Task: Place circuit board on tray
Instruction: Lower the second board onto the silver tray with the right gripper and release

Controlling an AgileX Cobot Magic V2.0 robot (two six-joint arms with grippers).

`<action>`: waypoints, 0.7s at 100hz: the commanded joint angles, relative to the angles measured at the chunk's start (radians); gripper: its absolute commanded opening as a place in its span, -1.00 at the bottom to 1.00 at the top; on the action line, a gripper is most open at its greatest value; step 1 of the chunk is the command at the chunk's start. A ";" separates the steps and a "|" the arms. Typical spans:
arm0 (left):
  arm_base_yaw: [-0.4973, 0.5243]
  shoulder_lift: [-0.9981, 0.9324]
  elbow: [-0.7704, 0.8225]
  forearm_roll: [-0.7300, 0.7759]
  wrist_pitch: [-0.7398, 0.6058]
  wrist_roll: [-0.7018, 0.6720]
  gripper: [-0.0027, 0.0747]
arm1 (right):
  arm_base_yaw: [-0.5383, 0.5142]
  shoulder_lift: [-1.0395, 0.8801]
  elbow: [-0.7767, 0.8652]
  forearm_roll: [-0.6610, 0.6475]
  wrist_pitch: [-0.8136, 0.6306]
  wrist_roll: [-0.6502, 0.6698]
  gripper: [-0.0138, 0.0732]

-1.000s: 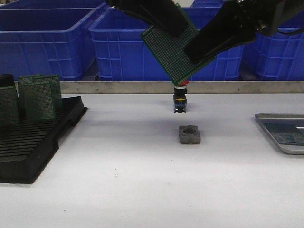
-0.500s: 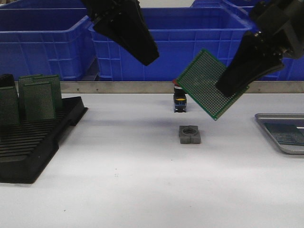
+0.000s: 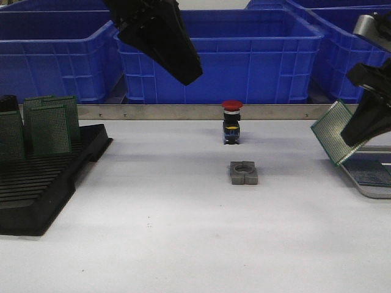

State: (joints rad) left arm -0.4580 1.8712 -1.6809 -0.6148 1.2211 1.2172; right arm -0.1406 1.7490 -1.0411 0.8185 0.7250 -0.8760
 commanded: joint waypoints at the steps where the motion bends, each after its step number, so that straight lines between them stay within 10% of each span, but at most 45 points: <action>1: -0.008 -0.054 -0.030 -0.050 0.002 -0.012 0.48 | -0.032 -0.010 -0.018 0.033 -0.018 0.005 -0.84; 70: -0.008 -0.054 -0.030 -0.052 0.027 -0.012 0.48 | -0.116 0.019 -0.018 0.032 -0.041 0.004 -0.69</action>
State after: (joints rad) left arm -0.4580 1.8712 -1.6826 -0.6135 1.2232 1.2172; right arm -0.2486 1.8071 -1.0393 0.8263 0.6719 -0.8649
